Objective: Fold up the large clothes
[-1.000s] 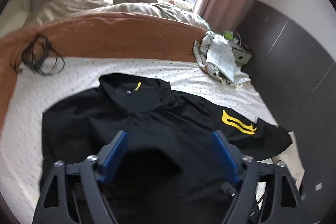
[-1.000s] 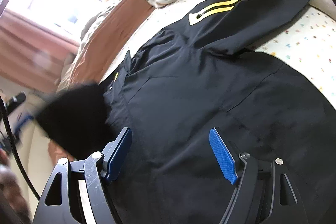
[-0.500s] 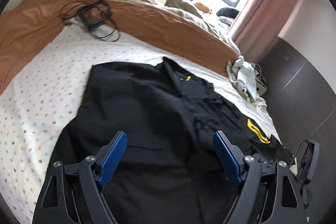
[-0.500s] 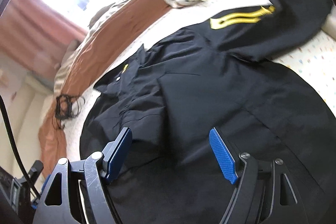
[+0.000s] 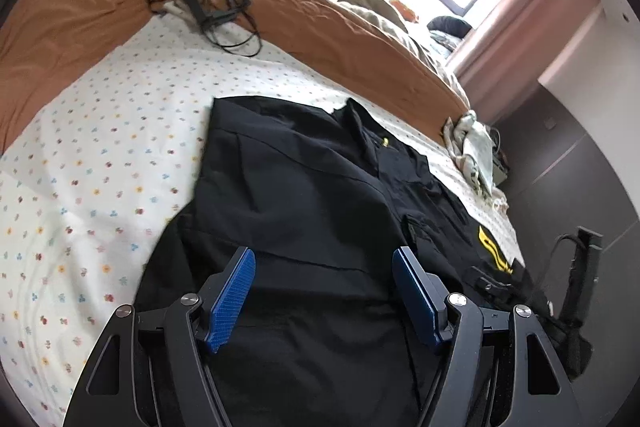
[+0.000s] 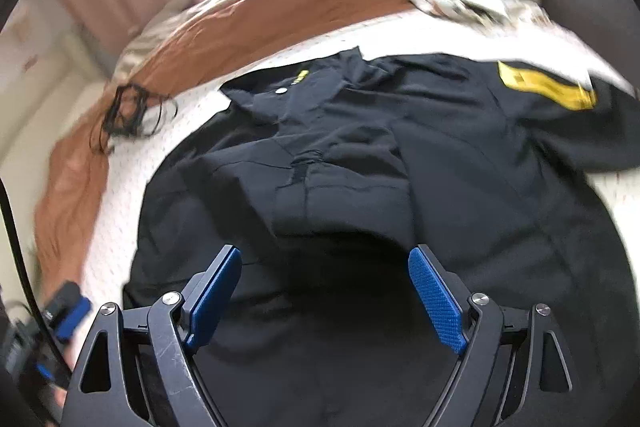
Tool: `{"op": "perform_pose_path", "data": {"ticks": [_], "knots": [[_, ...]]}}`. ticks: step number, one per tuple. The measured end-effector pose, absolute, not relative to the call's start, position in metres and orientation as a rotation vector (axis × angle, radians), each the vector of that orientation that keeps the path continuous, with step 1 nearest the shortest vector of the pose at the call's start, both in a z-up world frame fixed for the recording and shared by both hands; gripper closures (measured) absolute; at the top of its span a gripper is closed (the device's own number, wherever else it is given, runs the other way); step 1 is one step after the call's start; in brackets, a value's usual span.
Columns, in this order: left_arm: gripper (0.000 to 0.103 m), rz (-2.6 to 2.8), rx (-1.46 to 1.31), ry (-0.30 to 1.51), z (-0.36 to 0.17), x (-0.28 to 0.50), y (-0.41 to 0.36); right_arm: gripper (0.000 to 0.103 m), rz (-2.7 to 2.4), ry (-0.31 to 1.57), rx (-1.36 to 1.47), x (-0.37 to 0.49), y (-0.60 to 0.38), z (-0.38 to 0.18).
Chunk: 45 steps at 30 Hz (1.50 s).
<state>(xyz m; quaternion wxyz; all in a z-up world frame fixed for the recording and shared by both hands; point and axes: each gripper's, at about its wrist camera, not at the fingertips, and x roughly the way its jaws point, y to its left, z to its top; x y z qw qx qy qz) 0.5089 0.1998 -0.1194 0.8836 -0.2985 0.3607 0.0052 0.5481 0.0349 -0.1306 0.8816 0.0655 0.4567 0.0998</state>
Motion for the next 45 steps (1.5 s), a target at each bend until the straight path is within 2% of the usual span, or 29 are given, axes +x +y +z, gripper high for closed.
{"op": "perform_pose_path", "data": {"ticks": [6,9,22,33,39,45], "knots": [[0.033,0.043,-0.729,0.736,-0.128,0.500,0.231,0.017,0.152,0.969,-0.074,0.571,0.063,-0.136],[0.038,0.069,-0.755,0.749,-0.134,0.498,0.241,0.017,0.150,0.973,-0.131,0.580,0.077,-0.141],[0.038,0.081,-0.796,0.767,-0.142,0.500,0.248,0.017,0.128,1.041,-0.329,0.610,0.098,-0.174],[0.038,0.091,-0.735,0.802,-0.146,0.508,0.232,0.017,-0.106,0.888,-0.470,0.616,0.002,-0.108],[0.038,0.100,-0.704,0.820,-0.148,0.511,0.224,0.017,-0.119,0.899,-0.335,0.615,-0.064,-0.087],[0.038,0.094,-0.700,0.816,-0.148,0.515,0.214,0.020,-0.062,0.946,-0.156,0.602,-0.120,-0.105]]}}
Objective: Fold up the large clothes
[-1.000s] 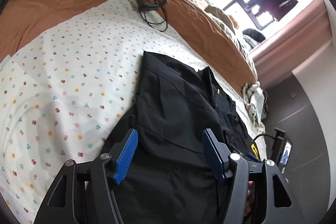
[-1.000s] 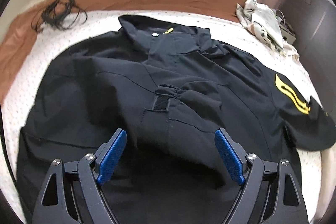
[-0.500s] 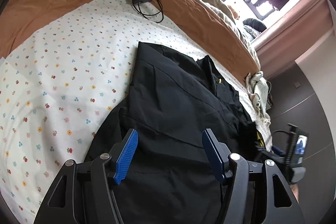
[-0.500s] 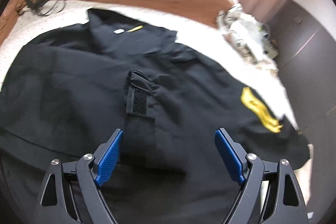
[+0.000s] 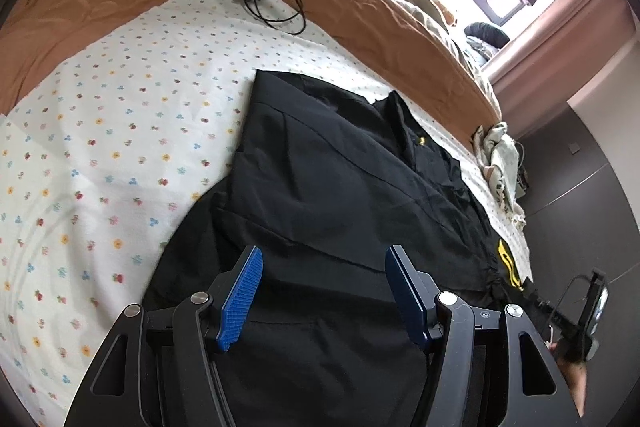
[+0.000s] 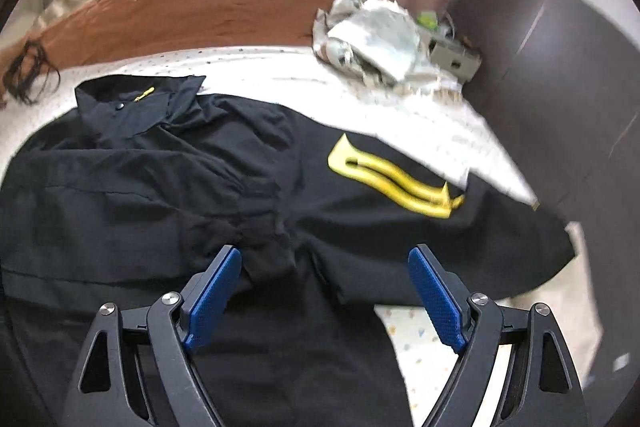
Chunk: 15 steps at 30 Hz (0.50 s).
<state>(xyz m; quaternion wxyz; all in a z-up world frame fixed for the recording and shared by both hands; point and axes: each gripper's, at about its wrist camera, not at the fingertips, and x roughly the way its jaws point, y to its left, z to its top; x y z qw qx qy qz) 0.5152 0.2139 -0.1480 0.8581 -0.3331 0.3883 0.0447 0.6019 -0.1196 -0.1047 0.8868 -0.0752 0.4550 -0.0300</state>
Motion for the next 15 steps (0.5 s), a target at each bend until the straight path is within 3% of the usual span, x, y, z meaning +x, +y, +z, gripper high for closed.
{"op": "perform_pose_path", "data": {"ticks": [3,4,6,9,15], "knots": [[0.037,0.086,-0.675,0.825,-0.148,0.520,0.204,0.035,-0.044,0.975,-0.114,0.599,-0.139,-0.122],[0.036,0.085,-0.667,0.829,-0.148,0.521,0.202,0.035,-0.047,0.977,-0.095,0.599,-0.148,-0.127],[0.021,0.085,-0.638,0.842,-0.149,0.524,0.194,0.035,-0.062,0.976,-0.042,0.598,-0.168,-0.133],[0.008,0.101,-0.619,0.830,-0.149,0.524,0.187,0.035,-0.096,0.967,0.048,0.596,-0.204,-0.139],[0.006,0.102,-0.622,0.806,-0.150,0.522,0.179,0.035,-0.168,0.924,0.210,0.588,-0.276,-0.145]]}}
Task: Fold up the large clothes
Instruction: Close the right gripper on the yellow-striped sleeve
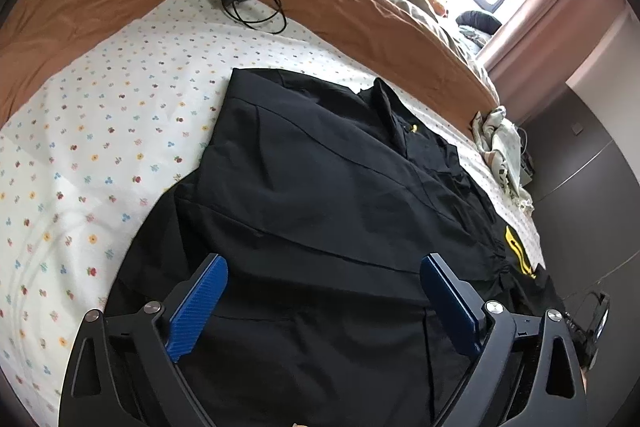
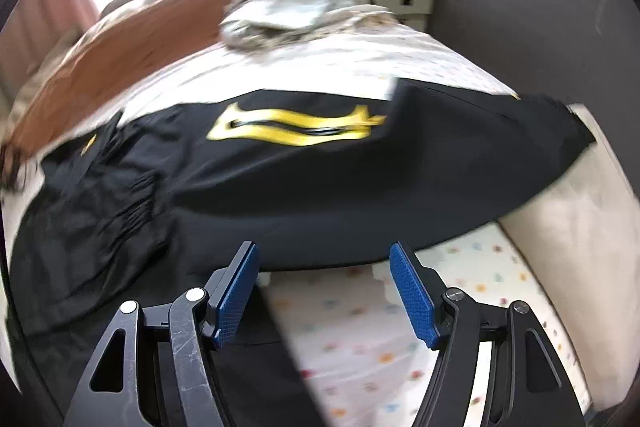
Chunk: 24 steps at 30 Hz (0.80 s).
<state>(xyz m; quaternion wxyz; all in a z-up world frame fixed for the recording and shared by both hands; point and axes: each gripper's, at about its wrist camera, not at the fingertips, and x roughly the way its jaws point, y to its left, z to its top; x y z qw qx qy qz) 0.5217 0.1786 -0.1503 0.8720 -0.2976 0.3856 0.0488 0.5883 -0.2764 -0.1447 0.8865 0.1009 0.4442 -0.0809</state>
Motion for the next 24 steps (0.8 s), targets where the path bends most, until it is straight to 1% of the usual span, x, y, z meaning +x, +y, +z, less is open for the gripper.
{"op": "perform_pose_path", "data": {"ticks": [5,14,16,17,19,21,24], "knots": [[0.006,0.101,-0.599,0.800,-0.149,0.523,0.170,0.035,-0.198,0.885,0.362,0.585,-0.322,-0.150],[0.006,0.168,-0.602,0.744,-0.144,0.516,0.169,0.035,-0.213,0.855,0.430,0.595,-0.347,-0.170],[0.006,0.172,-0.609,0.748,-0.144,0.516,0.168,0.040,-0.212,0.853,0.440,0.597,-0.349,-0.174],[0.006,0.175,-0.612,0.751,-0.145,0.516,0.167,0.045,-0.211,0.851,0.443,0.602,-0.349,-0.178],[0.006,0.179,-0.615,0.754,-0.145,0.516,0.166,0.058,-0.208,0.844,0.447,0.605,-0.351,-0.180],[0.006,0.192,-0.617,0.743,-0.141,0.514,0.166,0.098,-0.197,0.813,0.437,0.611,-0.352,-0.180],[0.006,0.203,-0.608,0.723,-0.135,0.511,0.167,0.099,-0.188,0.731,0.362,0.610,-0.342,-0.163]]}}
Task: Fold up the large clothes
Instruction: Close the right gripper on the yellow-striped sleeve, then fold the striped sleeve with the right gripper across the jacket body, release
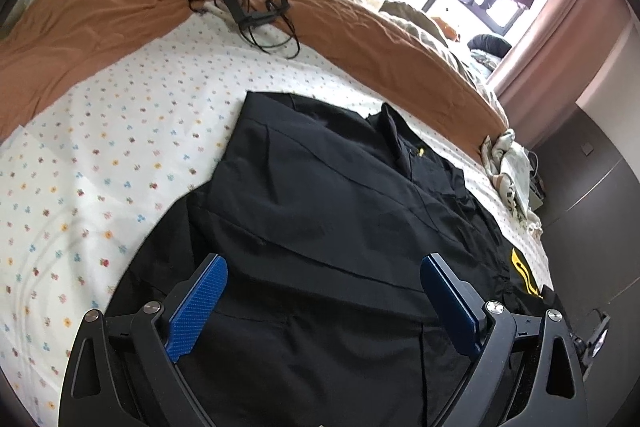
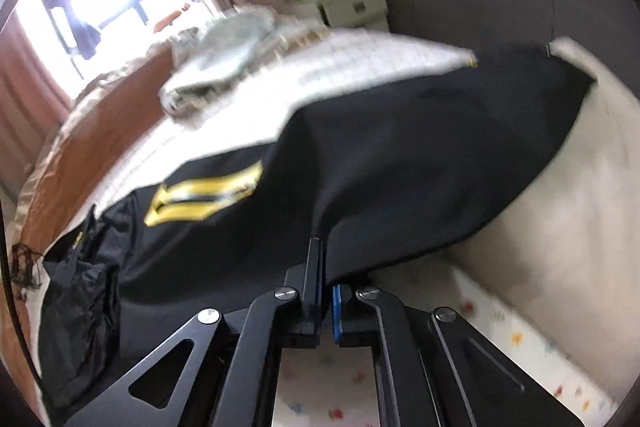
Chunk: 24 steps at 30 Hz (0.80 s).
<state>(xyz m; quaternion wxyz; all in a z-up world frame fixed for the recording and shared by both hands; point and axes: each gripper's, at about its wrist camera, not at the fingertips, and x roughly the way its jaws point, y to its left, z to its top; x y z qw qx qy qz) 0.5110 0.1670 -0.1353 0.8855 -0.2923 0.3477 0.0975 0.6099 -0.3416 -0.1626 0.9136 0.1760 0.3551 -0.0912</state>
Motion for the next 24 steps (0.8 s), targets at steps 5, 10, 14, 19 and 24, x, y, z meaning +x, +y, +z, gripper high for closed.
{"op": "perform_pose_path", "data": {"ticks": [5,10,14,19,24], "knots": [[0.006,0.179,-0.642,0.714,-0.133,0.508,0.172,0.100,-0.150,0.673,0.303,0.613,-0.318,-0.120],[0.006,0.159,-0.669,0.719,-0.130,0.506,0.182,0.100,-0.083,0.621,0.263,0.614,-0.283,-0.071],[0.006,0.150,-0.725,0.705,-0.126,0.499,0.197,0.100,-0.007,0.595,0.189,0.608,-0.234,-0.040],[0.006,0.130,-0.760,0.701,-0.123,0.494,0.209,0.100,0.095,0.604,0.118,0.601,-0.173,-0.026],[0.006,0.119,-0.789,0.696,-0.121,0.489,0.220,0.100,0.184,0.629,0.063,0.594,-0.111,-0.030]]}}
